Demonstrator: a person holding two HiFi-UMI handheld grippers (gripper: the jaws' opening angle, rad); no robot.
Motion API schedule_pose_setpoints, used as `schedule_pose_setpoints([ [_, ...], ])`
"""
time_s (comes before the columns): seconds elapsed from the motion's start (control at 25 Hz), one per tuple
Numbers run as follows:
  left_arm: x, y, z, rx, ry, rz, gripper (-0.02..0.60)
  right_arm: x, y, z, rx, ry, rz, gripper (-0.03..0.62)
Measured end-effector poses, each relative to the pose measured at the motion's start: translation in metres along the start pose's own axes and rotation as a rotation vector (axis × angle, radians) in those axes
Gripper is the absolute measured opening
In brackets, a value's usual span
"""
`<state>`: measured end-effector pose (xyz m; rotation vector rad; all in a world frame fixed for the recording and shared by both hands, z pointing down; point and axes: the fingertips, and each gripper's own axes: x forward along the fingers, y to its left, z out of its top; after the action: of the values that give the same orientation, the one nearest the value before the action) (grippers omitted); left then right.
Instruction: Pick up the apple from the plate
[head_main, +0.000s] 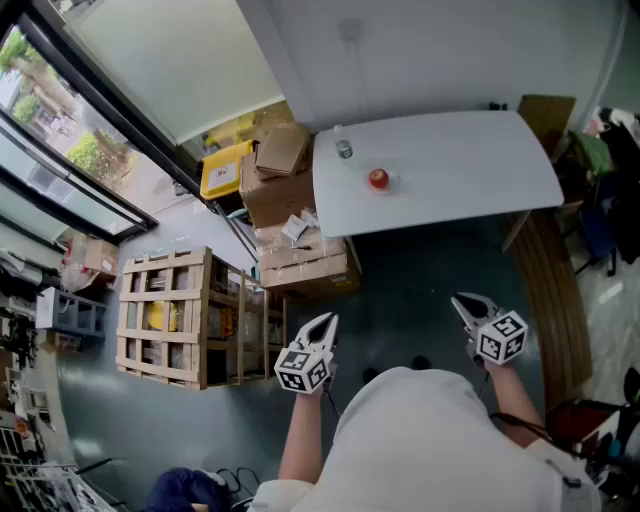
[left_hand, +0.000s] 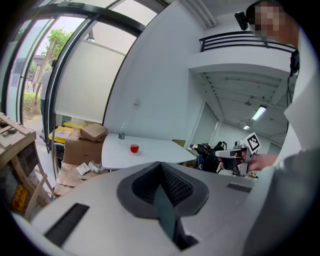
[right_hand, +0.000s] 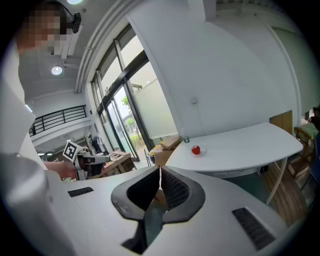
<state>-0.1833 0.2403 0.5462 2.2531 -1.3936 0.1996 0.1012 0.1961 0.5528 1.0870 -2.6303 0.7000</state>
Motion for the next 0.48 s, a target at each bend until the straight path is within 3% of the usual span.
schedule_pose_setpoints([
  [0.48, 0.0067, -0.0082, 0.0036, -0.001, -0.013, 0.007, 0.002, 0.0002, -0.0049, 0.0067, -0.014, -0.003, 0.027, 0.037],
])
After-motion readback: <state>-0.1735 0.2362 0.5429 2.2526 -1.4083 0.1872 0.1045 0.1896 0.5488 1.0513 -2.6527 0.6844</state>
